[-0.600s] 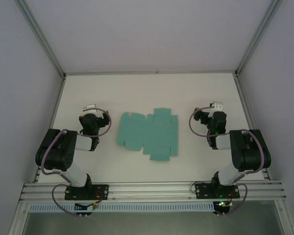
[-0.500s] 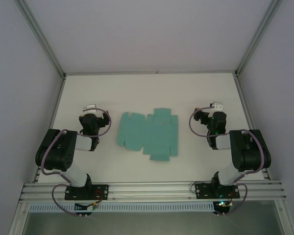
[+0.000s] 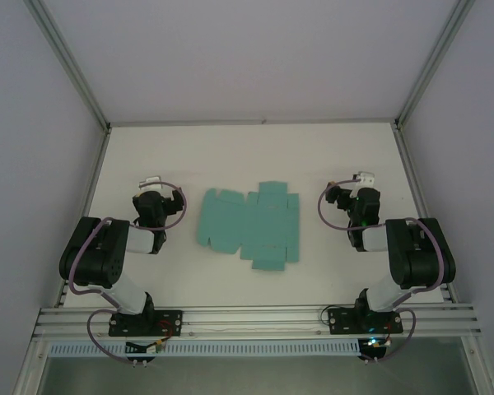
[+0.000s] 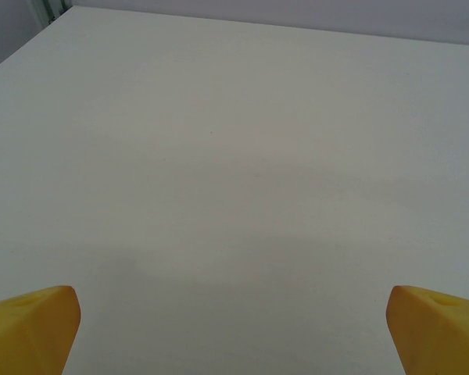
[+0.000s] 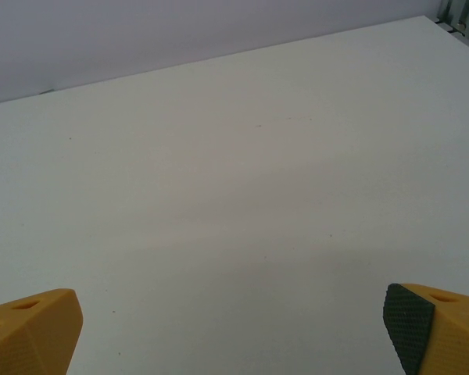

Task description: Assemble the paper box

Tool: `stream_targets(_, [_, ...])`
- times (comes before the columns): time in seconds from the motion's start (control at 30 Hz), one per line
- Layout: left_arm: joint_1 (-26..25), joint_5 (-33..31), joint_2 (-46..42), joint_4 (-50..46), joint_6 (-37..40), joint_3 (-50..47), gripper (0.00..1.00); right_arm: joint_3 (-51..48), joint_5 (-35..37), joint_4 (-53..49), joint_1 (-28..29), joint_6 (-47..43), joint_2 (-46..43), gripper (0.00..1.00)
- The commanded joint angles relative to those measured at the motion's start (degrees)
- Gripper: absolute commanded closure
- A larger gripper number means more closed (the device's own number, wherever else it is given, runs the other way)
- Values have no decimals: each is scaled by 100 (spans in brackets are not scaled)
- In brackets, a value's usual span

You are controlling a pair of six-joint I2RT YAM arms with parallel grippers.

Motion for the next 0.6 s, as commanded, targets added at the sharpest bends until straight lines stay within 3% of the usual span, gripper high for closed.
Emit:
stream_targets(0.0, [70,94,-209,-68,-90,-58,0,-22,-45,-1,26,53,-136,0])
stream_targets(0.4, [62,33,-273,-150,-91,-30,0,-54,-133,-38,26,-3,-264,0])
stream_targets(0.57, [61,-81,-1118,-1398,-117,280,0,39,-23,-704,32,13,-861,0])
